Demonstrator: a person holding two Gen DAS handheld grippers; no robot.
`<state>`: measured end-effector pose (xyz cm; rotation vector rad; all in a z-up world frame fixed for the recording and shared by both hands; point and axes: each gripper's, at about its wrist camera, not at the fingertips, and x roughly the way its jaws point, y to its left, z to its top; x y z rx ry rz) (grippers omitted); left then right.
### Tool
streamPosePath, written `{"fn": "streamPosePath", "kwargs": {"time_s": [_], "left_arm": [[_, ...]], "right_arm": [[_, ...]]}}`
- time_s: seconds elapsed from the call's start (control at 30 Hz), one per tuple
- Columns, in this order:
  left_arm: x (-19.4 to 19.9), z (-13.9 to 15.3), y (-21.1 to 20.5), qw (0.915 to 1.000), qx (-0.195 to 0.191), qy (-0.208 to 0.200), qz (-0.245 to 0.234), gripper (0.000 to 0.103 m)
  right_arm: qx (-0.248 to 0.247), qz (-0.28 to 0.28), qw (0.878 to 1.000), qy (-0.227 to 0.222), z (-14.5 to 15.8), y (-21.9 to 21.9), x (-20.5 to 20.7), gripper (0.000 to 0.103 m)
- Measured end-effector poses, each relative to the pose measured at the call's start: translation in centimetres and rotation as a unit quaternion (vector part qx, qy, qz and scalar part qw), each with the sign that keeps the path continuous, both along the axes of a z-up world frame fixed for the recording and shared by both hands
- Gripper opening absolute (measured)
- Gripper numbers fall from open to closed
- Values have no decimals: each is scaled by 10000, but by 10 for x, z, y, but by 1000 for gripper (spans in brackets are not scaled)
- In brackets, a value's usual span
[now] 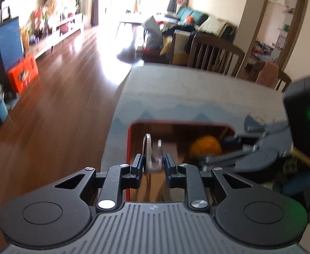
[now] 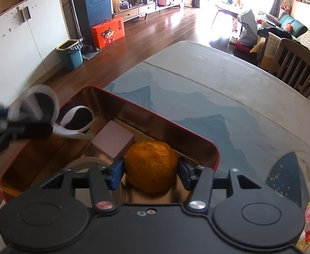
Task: Organize rigid objects
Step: 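Lower the sunglasses into the red tin with the left gripper while the right releases the orange inside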
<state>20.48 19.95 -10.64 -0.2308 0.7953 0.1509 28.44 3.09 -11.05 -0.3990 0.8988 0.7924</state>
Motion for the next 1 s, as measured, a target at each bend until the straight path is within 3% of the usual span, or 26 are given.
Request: {"fn": "streamPosePath", "kwargs": {"time_s": [0.23, 0.4, 0.53, 0.73, 1.0], "left_arm": [[-11, -19, -3, 9992, -49, 392, 40, 21], [-8, -18, -8, 9987, 29, 512, -49, 21], [-4, -23, -9, 9973, 5, 734, -49, 21], [-5, -23, -11, 9970, 58, 773, 10, 21], [-11, -18, -17, 9966, -9, 816, 74, 26]], "right_arm": [[25, -4, 10000, -36, 1, 0, -3, 54], [105, 19, 9999, -113, 8, -7, -10, 65], [247, 10, 9996, -147, 17, -19, -18, 65], [525, -81, 9986, -75, 33, -41, -30, 65], [740, -196, 9969, -154, 56, -69, -45, 73]]}}
